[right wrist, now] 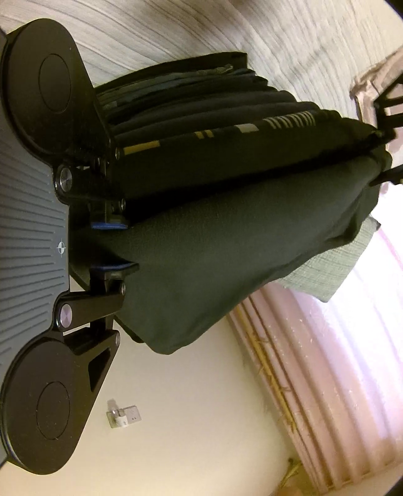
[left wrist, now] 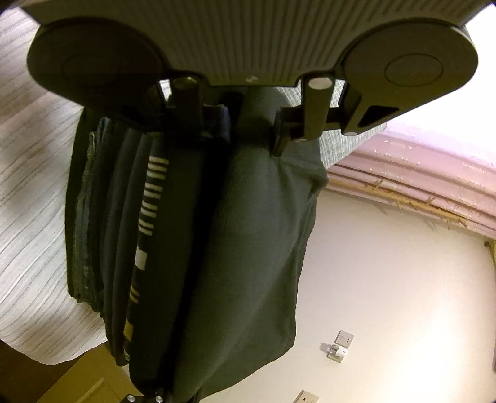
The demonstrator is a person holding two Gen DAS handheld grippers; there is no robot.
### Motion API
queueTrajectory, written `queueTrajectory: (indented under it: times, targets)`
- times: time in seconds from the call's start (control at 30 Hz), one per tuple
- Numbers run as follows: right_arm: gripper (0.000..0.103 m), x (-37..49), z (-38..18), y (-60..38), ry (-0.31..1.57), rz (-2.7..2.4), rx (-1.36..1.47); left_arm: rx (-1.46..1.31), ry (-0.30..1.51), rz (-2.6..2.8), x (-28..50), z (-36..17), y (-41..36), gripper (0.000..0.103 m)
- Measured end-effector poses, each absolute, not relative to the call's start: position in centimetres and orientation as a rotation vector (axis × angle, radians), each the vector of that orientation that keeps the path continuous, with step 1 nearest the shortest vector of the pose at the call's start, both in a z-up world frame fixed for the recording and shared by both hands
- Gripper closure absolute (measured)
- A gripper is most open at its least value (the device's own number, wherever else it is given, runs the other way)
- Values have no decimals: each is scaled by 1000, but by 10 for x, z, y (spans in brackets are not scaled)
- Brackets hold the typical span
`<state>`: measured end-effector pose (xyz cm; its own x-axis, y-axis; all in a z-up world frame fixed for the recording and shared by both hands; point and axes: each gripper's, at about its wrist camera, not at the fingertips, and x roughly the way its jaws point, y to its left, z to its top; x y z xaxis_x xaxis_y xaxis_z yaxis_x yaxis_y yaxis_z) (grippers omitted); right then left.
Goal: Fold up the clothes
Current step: 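Carry the folded shirt with both grippers and lower it onto the clothes stack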
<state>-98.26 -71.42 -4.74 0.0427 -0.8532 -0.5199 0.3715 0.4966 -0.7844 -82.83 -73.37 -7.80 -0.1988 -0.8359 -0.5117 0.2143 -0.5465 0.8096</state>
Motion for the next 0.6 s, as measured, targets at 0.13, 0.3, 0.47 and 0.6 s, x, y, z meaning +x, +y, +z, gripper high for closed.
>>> queueTrajectory:
  times: [0.13,0.3,0.47,0.6]
  targets:
    - [84,-984,-52,-710,1185,-1022,-511,1281,-647,-1861,-814,-61,-735,79]
    - [74,-979,-67,-702,1185,-1042,-526,1082,-446,-1939,-793,-22,-729,79]
    - [74,-985,-65,-697,1172,-1064,-482,963,-292,-1963,-797,7,-737,79]
    - [74,-1000,-50,-693,1171,-1092,-372,1005,-119,-1978,-801,0,-761,91]
